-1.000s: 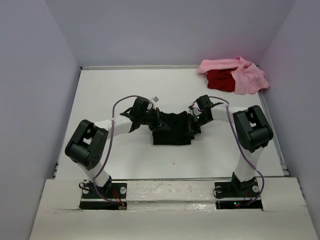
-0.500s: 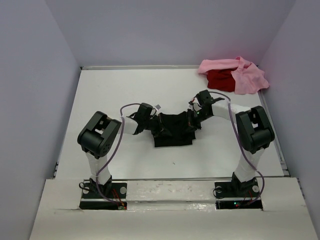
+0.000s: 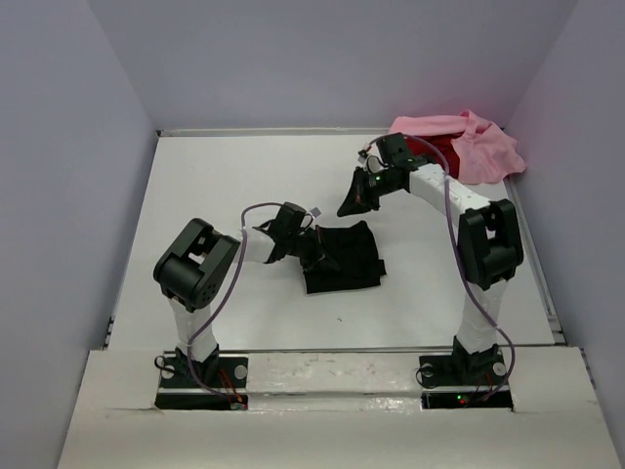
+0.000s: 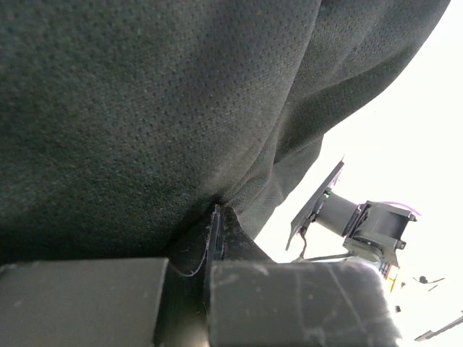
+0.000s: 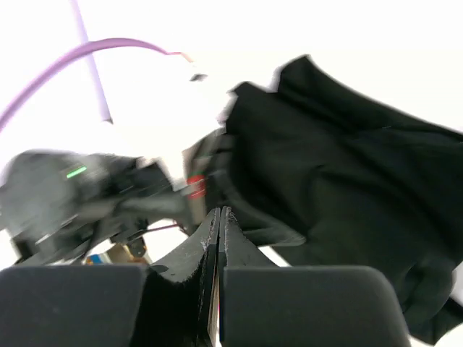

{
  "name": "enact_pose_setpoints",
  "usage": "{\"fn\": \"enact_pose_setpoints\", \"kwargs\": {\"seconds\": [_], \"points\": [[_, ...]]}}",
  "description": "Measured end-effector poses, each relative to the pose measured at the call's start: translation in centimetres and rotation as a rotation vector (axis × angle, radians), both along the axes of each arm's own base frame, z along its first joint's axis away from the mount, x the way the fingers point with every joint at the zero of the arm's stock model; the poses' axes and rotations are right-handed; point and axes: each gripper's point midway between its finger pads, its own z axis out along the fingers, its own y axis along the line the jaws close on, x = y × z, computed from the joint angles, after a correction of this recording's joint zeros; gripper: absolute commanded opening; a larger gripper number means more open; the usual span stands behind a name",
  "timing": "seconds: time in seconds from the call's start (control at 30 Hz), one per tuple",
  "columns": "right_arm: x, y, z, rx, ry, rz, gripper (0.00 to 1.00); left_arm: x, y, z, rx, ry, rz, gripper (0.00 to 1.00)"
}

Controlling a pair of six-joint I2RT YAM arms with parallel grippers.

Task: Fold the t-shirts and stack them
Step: Fold the tshirt

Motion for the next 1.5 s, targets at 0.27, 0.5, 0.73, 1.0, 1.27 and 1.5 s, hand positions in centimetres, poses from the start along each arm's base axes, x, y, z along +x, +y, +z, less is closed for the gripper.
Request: {"fn": "enact_pose_setpoints", "kwargs": {"seconds": [0.27,0.5,0.73,1.0,1.27,1.5], "points": [[-1.0,-0.7,-8.1,-0.094,0.183,0.004,0.00,0.0,0.0,-0.1,0.021,0.000,-0.005,0.00],[-0.7,-3.2,-10.2,-0.151,0.182,-0.020,0.00,0.1,0.2,-0.1,0.038,-0.005,-0.004,0.00],[-0.7,-9.5,-13.6,-0.293,0.217,-0.100,0.00,0.2,0.2,-0.1,0.047,-0.009,-0.008,0.00],[-0.3,-11.5,-13.8,-0.337,0.217,-0.126,0.00,0.3,0.3,0.0,0.057,-0.017,-0.014,0.00],[2.4,-11.4,-10.9,-0.339,0.141,-0.137,0.09,0.3,0.3,0.0,0.063,-0.021,-0.021,0.00],[5.8,-10.4,-4.3,-0.237,-0.011,-0.157,0.22,0.4,0.3,0.1,0.071,-0.022,-0.028,0.00]]}}
